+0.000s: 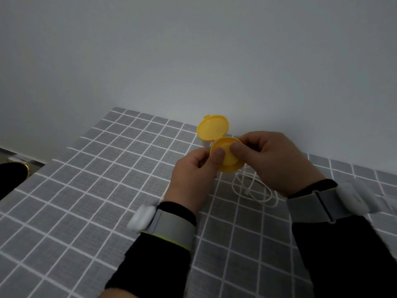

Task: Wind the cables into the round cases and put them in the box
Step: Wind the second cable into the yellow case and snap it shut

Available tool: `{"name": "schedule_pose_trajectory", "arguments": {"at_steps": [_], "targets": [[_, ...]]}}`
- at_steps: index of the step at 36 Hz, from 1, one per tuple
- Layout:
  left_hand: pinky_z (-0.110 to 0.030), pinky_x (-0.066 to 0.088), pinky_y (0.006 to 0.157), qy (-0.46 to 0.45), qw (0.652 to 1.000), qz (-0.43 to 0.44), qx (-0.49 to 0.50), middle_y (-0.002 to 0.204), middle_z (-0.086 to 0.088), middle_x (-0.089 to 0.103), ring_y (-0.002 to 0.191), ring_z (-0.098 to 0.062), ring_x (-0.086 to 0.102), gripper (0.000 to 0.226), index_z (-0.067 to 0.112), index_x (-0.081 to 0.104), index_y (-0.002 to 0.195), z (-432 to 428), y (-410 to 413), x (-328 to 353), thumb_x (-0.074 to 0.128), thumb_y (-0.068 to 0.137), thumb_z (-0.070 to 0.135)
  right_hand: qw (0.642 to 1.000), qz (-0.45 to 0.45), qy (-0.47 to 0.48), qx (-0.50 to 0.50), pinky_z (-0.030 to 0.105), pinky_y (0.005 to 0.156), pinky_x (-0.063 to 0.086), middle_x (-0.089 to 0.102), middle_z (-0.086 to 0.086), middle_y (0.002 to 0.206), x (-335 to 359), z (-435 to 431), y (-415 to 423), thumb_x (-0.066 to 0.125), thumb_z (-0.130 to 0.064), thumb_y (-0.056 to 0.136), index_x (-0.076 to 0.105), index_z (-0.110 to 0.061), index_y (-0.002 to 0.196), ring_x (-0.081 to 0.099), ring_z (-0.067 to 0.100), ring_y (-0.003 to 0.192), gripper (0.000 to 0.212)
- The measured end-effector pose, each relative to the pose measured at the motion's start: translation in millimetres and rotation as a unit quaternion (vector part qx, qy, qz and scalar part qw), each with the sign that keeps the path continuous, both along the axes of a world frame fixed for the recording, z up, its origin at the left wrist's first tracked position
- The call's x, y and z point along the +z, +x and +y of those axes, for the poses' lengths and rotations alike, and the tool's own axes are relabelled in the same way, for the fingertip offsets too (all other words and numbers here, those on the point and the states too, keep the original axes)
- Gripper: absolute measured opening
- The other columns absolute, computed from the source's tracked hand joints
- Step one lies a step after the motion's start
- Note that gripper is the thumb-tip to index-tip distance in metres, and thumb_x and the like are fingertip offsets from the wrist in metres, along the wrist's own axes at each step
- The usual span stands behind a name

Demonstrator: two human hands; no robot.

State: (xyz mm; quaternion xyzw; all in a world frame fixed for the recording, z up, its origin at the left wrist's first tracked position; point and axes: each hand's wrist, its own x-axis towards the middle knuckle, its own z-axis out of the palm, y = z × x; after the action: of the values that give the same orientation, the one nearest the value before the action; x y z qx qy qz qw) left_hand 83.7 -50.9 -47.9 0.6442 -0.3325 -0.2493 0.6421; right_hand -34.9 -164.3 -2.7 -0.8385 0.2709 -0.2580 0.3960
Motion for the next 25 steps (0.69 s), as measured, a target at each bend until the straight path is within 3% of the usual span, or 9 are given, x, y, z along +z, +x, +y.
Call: {"name": "schedule_pose_trajectory", "arguments": {"at_steps": [6, 12, 18, 22, 25], "targets": [[-0.015, 0.040, 0.049, -0.016, 0.997, 0.010, -0.075, 0.048, 0.009, 0.057, 0.045, -0.006, 0.049, 0.029, 0.011, 0.071, 0.091, 1.9, -5.5, 1.7, 0.063, 0.086, 0.039, 1.000, 0.025, 0.009, 0.008, 0.018, 0.061, 0.049, 0.073, -0.009, 0.070, 5.4, -4.3, -8.8, 0.065, -0.033, 0.093, 0.077, -0.022, 0.082, 0.063, 0.003, 0.062, 0.020], [-0.017, 0.039, 0.047, -0.021, 0.996, 0.025, -0.082, 0.052, -0.005, 0.055, 0.044, -0.011, 0.048, 0.016, 0.007, 0.069, 0.090, 1.8, -4.3, -2.2, 0.064, 0.093, 0.023, 1.000, 0.019, 0.023, 0.009, 0.019, 0.070, 0.052, 0.075, -0.009, 0.077, 3.7, -4.5, -7.1, 0.067, -0.033, 0.091, 0.076, -0.028, 0.081, 0.068, 0.003, 0.073, 0.014], [-0.008, 0.037, 0.050, -0.034, 0.994, 0.035, -0.099, 0.048, 0.017, 0.057, 0.045, 0.004, 0.051, 0.008, 0.013, 0.068, 0.094, -0.5, -3.6, -5.7, 0.062, 0.095, 0.017, 0.997, 0.003, -0.047, -0.059, 0.017, 0.063, 0.046, 0.070, -0.008, 0.073, 2.6, -9.7, -8.5, 0.070, -0.038, 0.087, 0.074, -0.025, 0.077, 0.063, 0.008, 0.071, 0.017], [-0.013, 0.038, 0.052, -0.034, 0.995, 0.024, -0.087, 0.049, 0.016, 0.057, 0.046, 0.002, 0.049, 0.011, 0.013, 0.069, 0.094, -2.2, -2.3, -7.2, 0.061, 0.095, 0.021, 0.997, -0.009, -0.030, -0.069, 0.012, 0.061, 0.046, 0.071, -0.008, 0.073, -3.3, -8.7, -4.4, 0.070, -0.038, 0.088, 0.072, -0.025, 0.079, 0.063, 0.007, 0.071, 0.015], [-0.013, 0.039, 0.052, -0.042, 0.996, 0.045, -0.060, 0.051, 0.015, 0.059, 0.047, 0.002, 0.051, 0.010, 0.018, 0.069, 0.091, -3.1, -1.5, -5.7, 0.062, 0.096, 0.023, 0.997, -0.021, -0.023, -0.077, 0.016, 0.061, 0.046, 0.070, -0.009, 0.075, -8.9, -5.6, 1.5, 0.066, -0.038, 0.091, 0.072, -0.025, 0.084, 0.061, 0.003, 0.066, 0.015]]}}
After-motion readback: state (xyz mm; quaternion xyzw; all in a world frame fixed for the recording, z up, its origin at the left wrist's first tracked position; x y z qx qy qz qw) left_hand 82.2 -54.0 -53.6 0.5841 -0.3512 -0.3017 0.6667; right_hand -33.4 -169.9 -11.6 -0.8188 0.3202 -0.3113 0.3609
